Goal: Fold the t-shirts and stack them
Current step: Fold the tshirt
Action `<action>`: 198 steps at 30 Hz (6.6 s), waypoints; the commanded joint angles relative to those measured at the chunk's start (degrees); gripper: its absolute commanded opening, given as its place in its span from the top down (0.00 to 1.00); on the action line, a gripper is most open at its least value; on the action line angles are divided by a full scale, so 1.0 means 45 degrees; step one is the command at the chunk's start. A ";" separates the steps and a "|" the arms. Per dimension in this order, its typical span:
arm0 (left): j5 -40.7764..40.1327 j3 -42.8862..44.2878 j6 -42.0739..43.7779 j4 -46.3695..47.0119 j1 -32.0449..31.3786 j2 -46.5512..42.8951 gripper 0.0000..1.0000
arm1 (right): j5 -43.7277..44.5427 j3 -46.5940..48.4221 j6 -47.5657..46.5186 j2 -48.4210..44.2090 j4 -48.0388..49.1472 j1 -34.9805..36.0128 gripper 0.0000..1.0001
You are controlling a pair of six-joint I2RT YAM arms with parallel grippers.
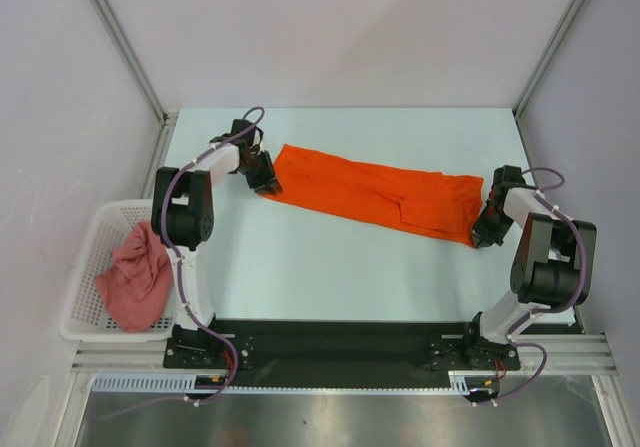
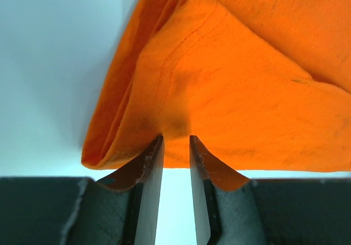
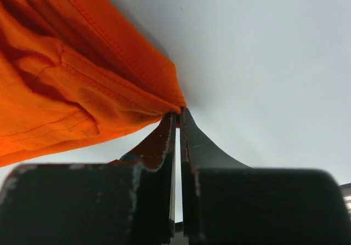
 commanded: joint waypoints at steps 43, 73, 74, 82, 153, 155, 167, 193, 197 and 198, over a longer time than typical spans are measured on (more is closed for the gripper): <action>-0.1218 -0.1868 -0.0517 0.0913 0.0960 -0.0903 0.43 | -0.5130 -0.4116 0.5442 -0.3565 0.4644 -0.1536 0.22; -0.0984 -1.1003 -0.2839 0.1812 -0.1927 -0.8380 1.00 | -0.3370 0.3336 0.4544 0.4929 0.8220 -0.0521 0.84; -0.0964 -1.1240 -0.3247 0.1792 -0.2395 -0.8634 1.00 | -0.3351 0.3788 0.4544 0.5222 0.8587 -0.0385 0.84; -0.0867 -1.3077 -0.4112 0.1753 -0.6576 -1.1248 1.00 | -0.3564 0.7306 0.4896 0.7937 0.8825 0.0845 0.82; 0.2143 -1.4193 -0.5201 0.6243 -0.5171 -0.9497 1.00 | -0.7765 1.5644 0.7512 1.4344 1.1383 0.3326 0.77; 0.2121 -1.4075 -0.5496 0.6556 -0.5641 -0.9087 1.00 | -0.7609 1.6095 0.8019 1.4891 1.1735 0.3561 0.77; 0.1829 -1.3743 -0.5304 0.5411 -0.6365 -0.9826 0.73 | -0.8272 1.6491 0.6969 1.3939 0.7972 0.3309 0.48; 0.2727 -1.0520 -0.0322 0.2320 -0.5154 -0.7446 0.50 | -0.8013 -0.1437 0.0754 -0.1998 0.0798 0.4537 0.33; 0.2922 -1.0871 -0.0400 0.2300 -0.5154 -0.7328 0.51 | -0.8662 -0.3019 0.1047 -0.2723 0.0895 0.6253 0.37; 0.2961 -1.0987 -0.0419 0.2281 -0.5134 -0.7328 0.52 | -0.8702 -0.3255 0.1203 -0.2763 0.1321 0.6953 0.37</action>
